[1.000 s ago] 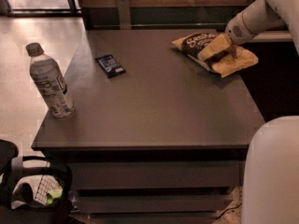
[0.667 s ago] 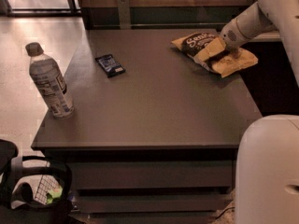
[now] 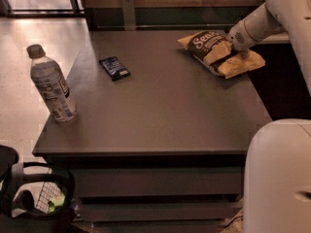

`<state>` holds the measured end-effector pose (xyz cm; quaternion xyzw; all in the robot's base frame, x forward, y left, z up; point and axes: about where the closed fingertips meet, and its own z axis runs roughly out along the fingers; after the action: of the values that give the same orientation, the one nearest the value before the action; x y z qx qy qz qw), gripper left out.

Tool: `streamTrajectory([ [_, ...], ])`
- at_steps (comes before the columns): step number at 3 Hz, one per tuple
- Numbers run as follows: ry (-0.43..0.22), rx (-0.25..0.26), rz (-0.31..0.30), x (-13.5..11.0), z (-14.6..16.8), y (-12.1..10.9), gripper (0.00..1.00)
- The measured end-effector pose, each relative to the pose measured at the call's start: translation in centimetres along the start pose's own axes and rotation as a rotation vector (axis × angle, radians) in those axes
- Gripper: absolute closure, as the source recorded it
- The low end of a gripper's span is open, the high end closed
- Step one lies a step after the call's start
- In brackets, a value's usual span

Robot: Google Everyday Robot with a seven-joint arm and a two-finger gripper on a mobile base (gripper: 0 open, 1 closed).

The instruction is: Move brown chip bag near blue plastic bottle

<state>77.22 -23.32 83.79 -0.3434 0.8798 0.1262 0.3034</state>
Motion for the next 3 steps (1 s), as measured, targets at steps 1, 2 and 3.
streamTrajectory([
  [1,0.001,-0.002,0.000,-0.06,0.07,0.04,0.72],
  [2,0.001,-0.002,0.000,-0.54,-0.54,0.06,1.00],
  [3,0.000,-0.003,-0.003,-0.61,-0.62,0.12,1.00],
])
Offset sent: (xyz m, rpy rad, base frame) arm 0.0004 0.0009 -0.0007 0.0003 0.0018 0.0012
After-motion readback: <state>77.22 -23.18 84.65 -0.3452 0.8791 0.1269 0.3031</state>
